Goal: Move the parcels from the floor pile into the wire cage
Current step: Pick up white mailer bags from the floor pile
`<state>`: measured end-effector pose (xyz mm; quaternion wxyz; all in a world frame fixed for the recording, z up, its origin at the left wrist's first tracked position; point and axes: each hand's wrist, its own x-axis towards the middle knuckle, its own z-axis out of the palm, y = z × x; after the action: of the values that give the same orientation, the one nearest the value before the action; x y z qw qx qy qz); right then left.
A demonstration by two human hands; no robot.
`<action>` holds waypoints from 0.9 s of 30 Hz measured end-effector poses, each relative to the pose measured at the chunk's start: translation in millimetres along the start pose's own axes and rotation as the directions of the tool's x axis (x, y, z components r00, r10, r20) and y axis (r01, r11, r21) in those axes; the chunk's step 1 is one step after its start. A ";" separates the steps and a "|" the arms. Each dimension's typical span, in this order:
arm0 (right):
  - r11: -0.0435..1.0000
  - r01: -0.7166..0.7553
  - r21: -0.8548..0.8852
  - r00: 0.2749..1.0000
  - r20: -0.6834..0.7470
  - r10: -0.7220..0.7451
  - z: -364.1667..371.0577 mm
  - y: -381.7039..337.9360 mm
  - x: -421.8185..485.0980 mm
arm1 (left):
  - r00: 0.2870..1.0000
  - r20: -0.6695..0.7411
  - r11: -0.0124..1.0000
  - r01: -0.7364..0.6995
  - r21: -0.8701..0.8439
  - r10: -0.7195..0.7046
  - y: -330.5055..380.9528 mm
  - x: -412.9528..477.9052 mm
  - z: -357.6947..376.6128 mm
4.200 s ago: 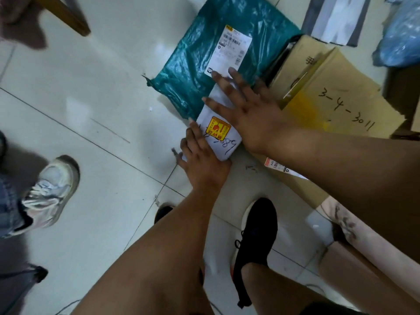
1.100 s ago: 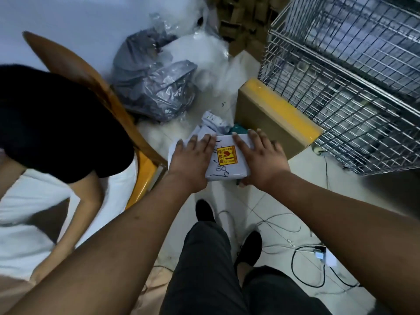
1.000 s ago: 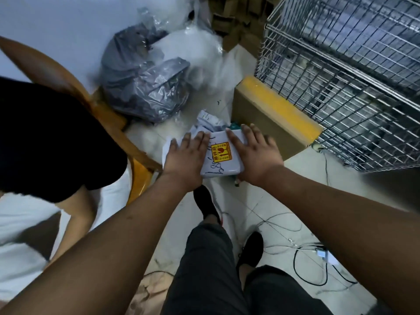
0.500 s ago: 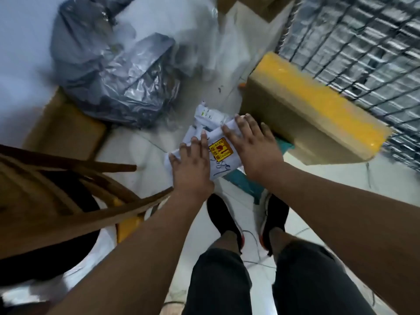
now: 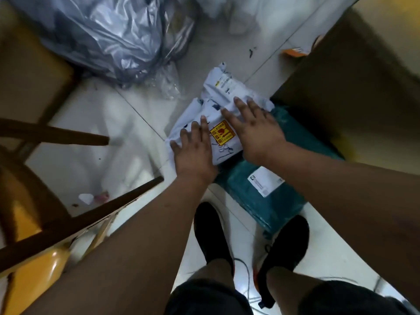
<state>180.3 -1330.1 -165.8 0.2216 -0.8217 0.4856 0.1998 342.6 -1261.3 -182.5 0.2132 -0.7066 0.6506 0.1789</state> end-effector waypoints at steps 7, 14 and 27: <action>0.996 0.036 0.078 0.998 0.044 -0.040 37.4 11.3 37.5 | 0.999 0.039 0.997 0.014 -0.077 -0.011 0.5 28.4 38.4; 0.999 0.034 0.031 0.998 0.046 -0.036 34.2 17.1 29.9 | 0.992 0.125 0.971 0.061 -0.232 -0.032 8.1 20.2 26.6; 0.976 -0.113 0.185 0.968 -0.201 0.150 -135.6 -1.4 -87.5 | 0.969 -0.149 0.979 -0.201 -0.022 0.196 41.5 -53.2 -188.1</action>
<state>157.6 -1343.0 -6.5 0.2246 -0.7819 0.5757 0.0821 291.9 -1319.6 1.9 0.1331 -0.6530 0.7284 0.1590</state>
